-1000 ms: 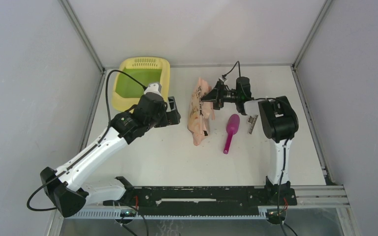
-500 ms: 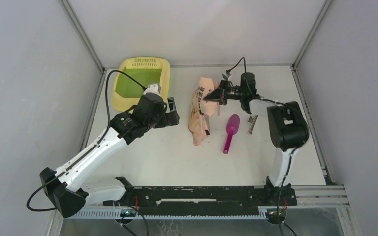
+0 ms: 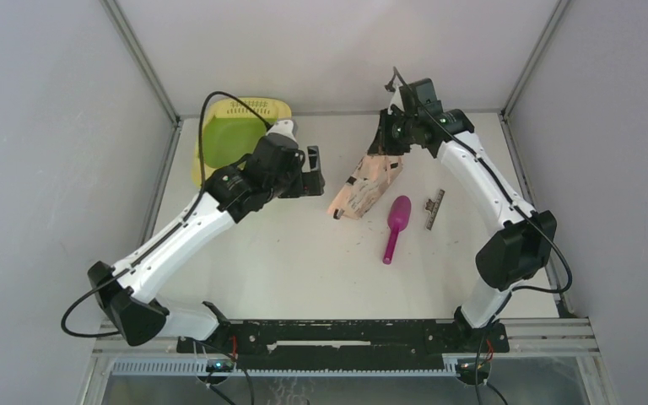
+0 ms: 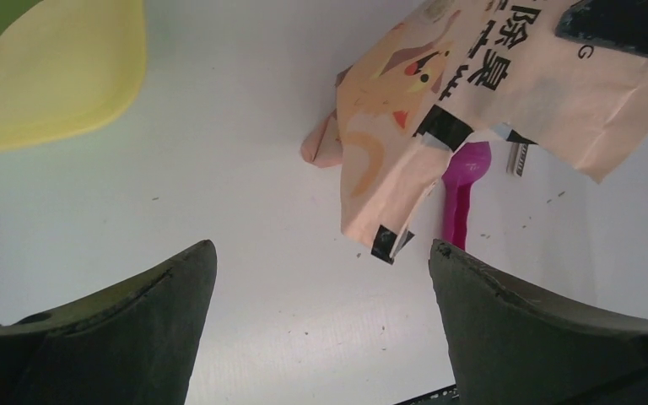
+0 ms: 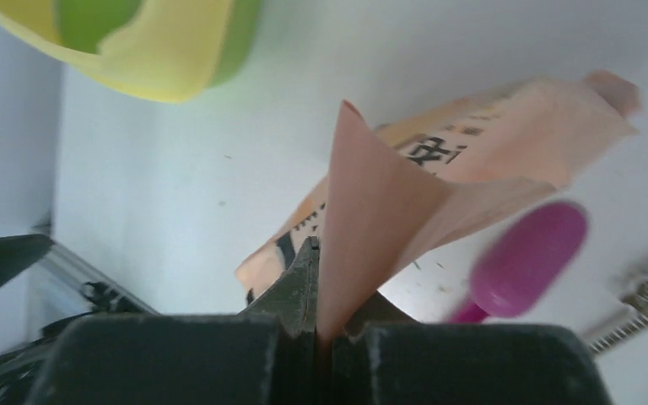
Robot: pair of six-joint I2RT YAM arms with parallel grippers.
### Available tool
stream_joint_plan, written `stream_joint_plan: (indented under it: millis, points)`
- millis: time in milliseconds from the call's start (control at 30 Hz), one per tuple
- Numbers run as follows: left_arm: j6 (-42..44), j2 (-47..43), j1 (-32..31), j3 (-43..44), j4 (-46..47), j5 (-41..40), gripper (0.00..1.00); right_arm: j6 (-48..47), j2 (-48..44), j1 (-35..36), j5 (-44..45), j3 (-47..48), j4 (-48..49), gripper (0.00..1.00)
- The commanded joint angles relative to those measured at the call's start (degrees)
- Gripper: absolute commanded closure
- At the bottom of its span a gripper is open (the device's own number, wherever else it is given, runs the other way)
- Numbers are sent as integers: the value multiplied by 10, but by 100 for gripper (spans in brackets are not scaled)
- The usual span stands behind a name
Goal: Fill the litter box with clean litter
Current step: Open the cat litter bag at the center of the board.
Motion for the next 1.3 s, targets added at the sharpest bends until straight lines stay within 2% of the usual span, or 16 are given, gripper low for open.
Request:
stream_joint_plan:
  millis: [0,167,333,500,700,867,1000,1067,1267]
  points:
    - [34,35,-24,55,0,9,0,-63,1,6,95,37,-107,100]
    - [88,61,-52,69,23,5,0,-59,3,-1,73,41,-122,100]
    - [155,82,-109,67,22,-76,0,-48,15,-17,32,56,-145,100]
    - [185,122,-171,86,4,-172,0,-29,23,-39,-41,63,-148,100]
    - [206,172,-193,117,-11,-222,0,-22,35,-53,-97,65,-145,100]
    - [225,184,-198,114,7,-221,2,-21,35,-60,-114,60,-142,100]
    - [231,196,-198,114,15,-206,12,-17,35,-63,-124,58,-138,100]
    - [231,201,-198,115,21,-195,13,-17,35,-64,-128,57,-137,100]
    - [219,203,-198,111,50,-152,6,-15,33,-69,-136,48,-131,100]
